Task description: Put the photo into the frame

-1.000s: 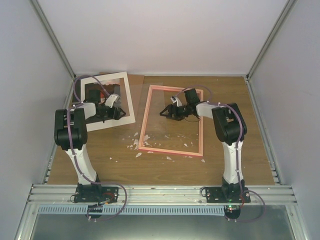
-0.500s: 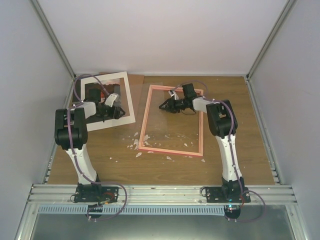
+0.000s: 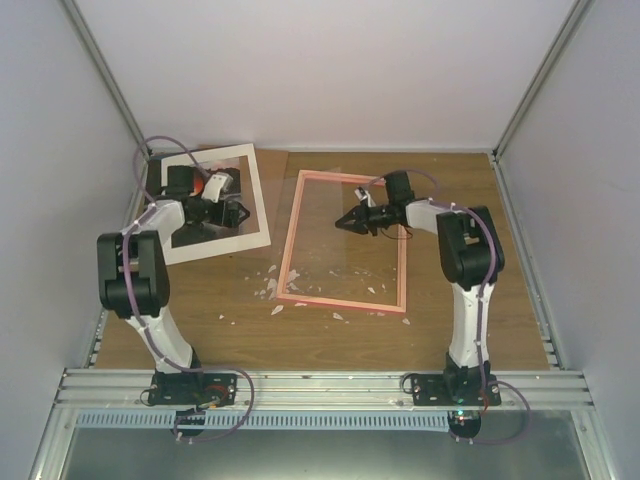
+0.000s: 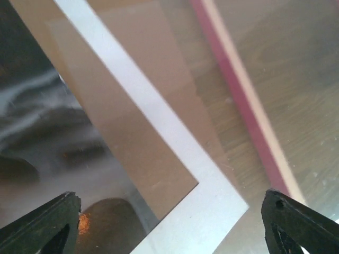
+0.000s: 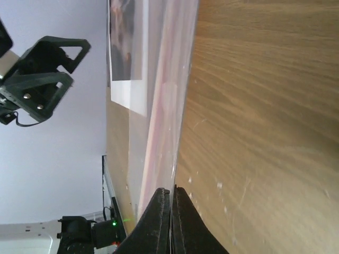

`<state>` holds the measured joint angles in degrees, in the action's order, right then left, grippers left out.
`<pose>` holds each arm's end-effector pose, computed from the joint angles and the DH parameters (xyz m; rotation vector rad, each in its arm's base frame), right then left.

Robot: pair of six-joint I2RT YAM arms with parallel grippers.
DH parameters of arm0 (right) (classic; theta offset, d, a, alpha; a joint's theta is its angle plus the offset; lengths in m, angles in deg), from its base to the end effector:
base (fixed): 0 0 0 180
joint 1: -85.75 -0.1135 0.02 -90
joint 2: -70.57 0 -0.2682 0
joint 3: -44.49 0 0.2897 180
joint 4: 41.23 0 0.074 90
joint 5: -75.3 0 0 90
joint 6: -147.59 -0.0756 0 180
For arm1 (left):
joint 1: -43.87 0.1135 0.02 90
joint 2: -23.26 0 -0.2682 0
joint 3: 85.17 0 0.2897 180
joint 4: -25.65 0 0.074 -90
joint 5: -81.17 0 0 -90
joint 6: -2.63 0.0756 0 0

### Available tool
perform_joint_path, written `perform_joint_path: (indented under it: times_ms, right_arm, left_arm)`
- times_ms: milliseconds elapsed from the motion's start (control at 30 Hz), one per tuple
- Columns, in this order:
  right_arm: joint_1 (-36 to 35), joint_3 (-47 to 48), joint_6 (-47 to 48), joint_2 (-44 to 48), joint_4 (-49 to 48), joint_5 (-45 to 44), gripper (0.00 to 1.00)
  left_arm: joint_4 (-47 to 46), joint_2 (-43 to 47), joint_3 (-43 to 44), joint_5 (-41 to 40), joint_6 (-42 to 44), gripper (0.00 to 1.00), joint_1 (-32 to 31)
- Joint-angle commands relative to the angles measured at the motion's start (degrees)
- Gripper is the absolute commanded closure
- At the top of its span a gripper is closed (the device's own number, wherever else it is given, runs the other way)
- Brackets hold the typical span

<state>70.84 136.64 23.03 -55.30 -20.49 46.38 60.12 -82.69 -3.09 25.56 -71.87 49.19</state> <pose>0.4491 0.1881 0.0800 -0.0395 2.5632 1.6875 0.4323 -0.0026 0.1381 0.4280 2.4018 -0.6152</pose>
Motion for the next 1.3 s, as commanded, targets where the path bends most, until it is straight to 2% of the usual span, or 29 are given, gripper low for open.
perform_joint_path:
  times_ms: [0, 33, 167, 533, 1067, 1267]
  right_arm:
    - [3.29, -6.28, 1.26, 7.06, 1.66, -2.97, 0.99]
    - [3.76, -7.77, 1.30, 7.77, 1.12, -3.64, 0.99]
    - [5.56, -14.60, -2.40, 11.21, -5.34, -5.23, 0.99]
    - [9.99, -17.51, 3.32, 14.51, -1.92, -9.37, 0.99]
    - [14.04, -11.79, 14.19, 12.55, 14.47, -12.76, 0.99]
    - [14.04, -10.20, 15.36, 12.92, 18.13, -13.82, 0.99]
  left_arm:
    - [-1.59, 5.87, -0.71, -0.44, -1.69, 0.04, -0.31]
    - [-2.16, 6.31, -0.93, -0.76, -2.09, 0.01, -0.31]
    - [-2.75, 7.11, -1.49, -1.49, -3.14, 0.01, -0.27]
    - [-5.22, 6.40, -2.77, -1.23, -5.10, 0.01, -0.63]
    - [-5.95, 6.32, -3.54, -2.14, -5.94, 0.01, -2.63]
    - [-6.08, 5.98, -3.49, -2.65, -6.01, 0.01, -3.18]
